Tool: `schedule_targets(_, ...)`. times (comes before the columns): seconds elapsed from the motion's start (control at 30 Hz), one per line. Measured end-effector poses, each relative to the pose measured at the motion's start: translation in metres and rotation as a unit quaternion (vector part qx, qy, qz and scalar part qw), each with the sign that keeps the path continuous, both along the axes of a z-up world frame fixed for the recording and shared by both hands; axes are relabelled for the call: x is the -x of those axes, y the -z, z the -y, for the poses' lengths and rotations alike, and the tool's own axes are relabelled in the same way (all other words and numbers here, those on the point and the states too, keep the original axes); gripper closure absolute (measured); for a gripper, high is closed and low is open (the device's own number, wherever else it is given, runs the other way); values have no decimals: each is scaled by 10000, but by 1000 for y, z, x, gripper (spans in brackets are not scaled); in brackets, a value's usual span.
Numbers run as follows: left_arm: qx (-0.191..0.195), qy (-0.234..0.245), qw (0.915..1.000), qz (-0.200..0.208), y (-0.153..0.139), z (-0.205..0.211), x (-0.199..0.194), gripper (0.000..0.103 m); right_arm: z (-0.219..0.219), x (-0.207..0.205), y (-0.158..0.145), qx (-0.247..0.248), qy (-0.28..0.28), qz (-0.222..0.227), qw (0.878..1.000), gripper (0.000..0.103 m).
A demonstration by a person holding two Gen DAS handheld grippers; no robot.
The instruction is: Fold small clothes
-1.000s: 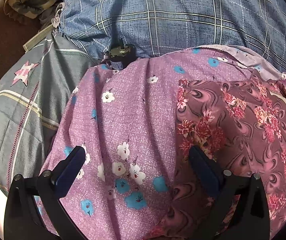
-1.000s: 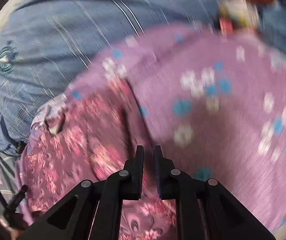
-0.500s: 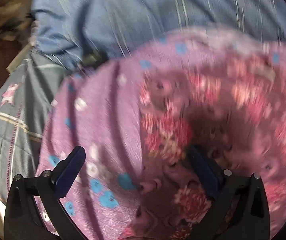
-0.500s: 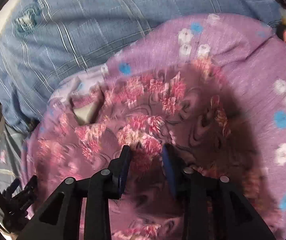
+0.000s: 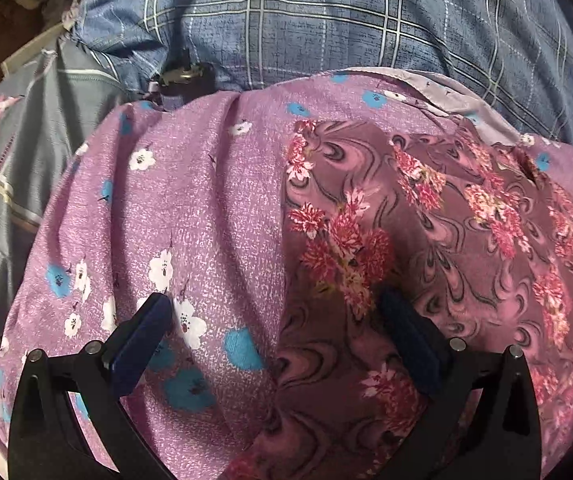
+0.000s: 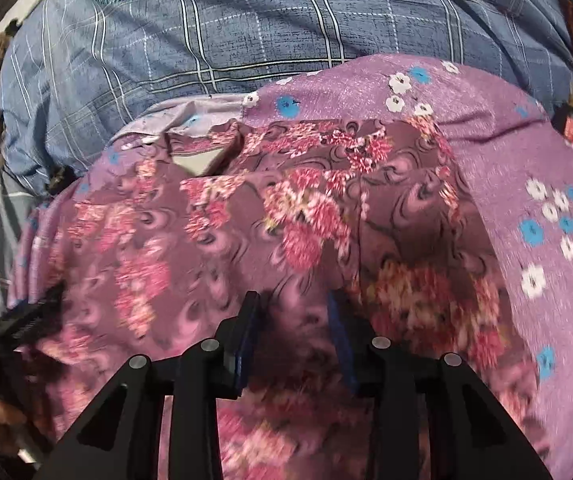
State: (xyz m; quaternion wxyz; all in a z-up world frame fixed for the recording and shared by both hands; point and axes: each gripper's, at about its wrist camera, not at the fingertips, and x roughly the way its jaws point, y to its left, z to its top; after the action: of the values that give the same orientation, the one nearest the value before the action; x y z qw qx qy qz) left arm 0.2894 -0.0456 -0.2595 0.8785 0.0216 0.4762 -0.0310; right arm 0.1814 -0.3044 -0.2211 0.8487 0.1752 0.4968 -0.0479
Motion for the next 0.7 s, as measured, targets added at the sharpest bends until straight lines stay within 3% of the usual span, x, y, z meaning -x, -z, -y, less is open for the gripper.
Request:
schedule_targets(0.07, 94, 148, 9994, -315, -2, -4, -4, 0, 5, 21, -17, 217, 146, 124, 9996, 67)
schedule_targets(0.13, 156, 184, 9989, -393, -8, -10, 0, 0, -3, 38, -33, 1123, 111, 161, 9935, 66)
schedule_targets(0.2, -71, 24, 9999, 111, -24, -19, 25, 0, -18, 58, -49, 2105, -111, 163, 9774, 65)
schedule_targets(0.27, -207, 22, 9984, 521, -40, -20, 53, 0, -33, 82, -69, 2645, -356, 270, 9633, 63)
schedule_targets(0.47, -23, 124, 9926, 1207, -75, -28, 124, 0, -68, 133, -132, 3291, -484, 934, 9384, 47)
schedule_targets(0.7, -22, 416, 9860, 1617, -115, -34, 183, 0, -101, 179, -189, 3256, -642, 1593, 9298, 46)
